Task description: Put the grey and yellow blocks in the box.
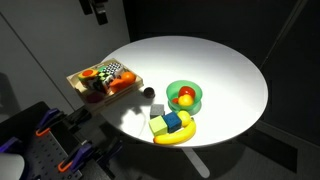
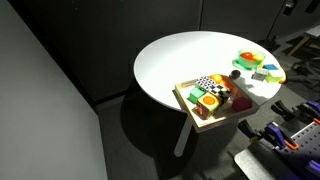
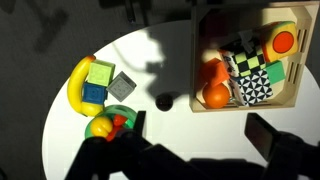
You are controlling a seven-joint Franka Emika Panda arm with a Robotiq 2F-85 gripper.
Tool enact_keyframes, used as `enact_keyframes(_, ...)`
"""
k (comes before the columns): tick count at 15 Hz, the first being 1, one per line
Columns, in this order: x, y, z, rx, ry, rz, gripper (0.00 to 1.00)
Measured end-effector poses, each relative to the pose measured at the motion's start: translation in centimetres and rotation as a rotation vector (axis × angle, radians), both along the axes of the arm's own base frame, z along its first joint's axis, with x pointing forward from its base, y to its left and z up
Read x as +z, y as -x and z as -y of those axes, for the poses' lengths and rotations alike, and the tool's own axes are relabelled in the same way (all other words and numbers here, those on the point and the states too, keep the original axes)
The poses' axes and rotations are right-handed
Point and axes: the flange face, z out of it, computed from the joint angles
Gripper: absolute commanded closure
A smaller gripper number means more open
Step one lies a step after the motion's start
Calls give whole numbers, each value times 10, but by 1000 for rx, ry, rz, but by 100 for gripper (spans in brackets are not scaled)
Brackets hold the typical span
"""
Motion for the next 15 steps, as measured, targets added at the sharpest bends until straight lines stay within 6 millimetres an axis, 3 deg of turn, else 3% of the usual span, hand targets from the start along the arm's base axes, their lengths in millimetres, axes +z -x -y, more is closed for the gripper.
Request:
enact_keyframes(7, -53, -20, 35, -9, -15, -47, 0)
enact_keyframes(15, -105, -50, 54, 37, 28, 30, 0)
